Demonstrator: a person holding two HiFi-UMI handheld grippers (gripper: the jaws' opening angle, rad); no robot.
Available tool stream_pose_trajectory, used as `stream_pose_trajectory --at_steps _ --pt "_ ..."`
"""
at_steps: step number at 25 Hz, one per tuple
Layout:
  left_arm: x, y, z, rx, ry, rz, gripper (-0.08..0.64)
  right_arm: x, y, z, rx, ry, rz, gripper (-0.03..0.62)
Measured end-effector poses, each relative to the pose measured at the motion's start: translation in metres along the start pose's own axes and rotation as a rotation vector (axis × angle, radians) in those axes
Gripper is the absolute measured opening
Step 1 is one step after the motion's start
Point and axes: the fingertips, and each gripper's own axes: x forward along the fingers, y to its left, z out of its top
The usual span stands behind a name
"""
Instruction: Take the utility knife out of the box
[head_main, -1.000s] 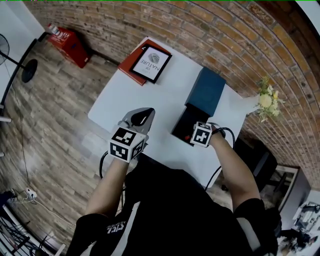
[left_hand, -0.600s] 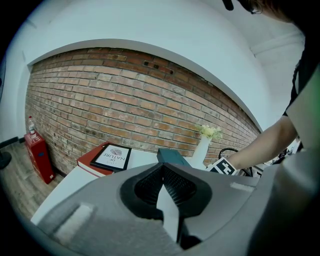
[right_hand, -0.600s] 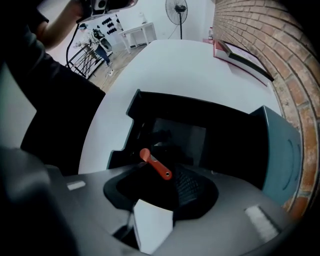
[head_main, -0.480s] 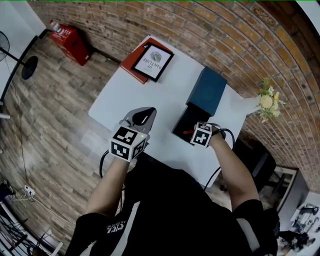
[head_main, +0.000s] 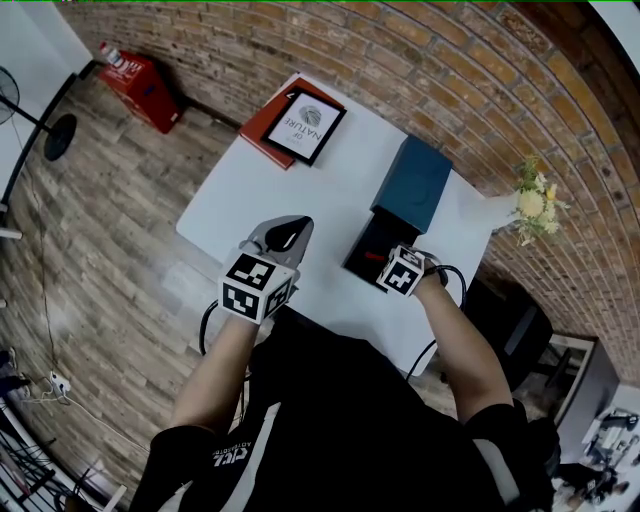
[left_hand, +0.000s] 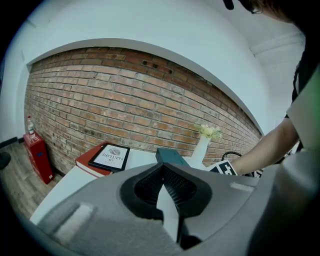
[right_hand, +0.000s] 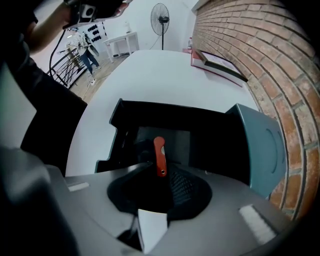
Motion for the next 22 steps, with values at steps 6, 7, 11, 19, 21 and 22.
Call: stream_pose_trajectory --at_steps 6,7,11,19,21,22 --pt "0.003 -0.005 0.000 0.005 0.003 -0.004 0.008 0.005 0.000 -0.003 -0.062 -0.009 -0.043 0.063" --pt "0.004 -0.006 0.001 0.008 0.003 -0.006 0.008 0.005 -0.001 -0.003 -0.063 -0.013 -0.053 0.063" --pt "0.006 -0.014 0.004 0.021 0.006 -0.014 0.008 0.002 -0.003 -0.003 -0.038 -0.041 -0.088 0.060" --pt "0.015 -0.024 0.001 0.033 0.033 -0.039 0.008 -0.016 -0.008 0.003 0.021 -0.116 -0.103 0.058" --pt "0.020 -0.029 -0.001 0.035 0.045 -0.056 0.008 -0.027 -0.015 0.006 0.040 -0.145 -0.128 0.000" --pt "0.024 -0.031 -0.002 0.036 0.052 -0.067 0.008 -0.032 -0.017 0.008 0.048 -0.160 -0.138 0.000"
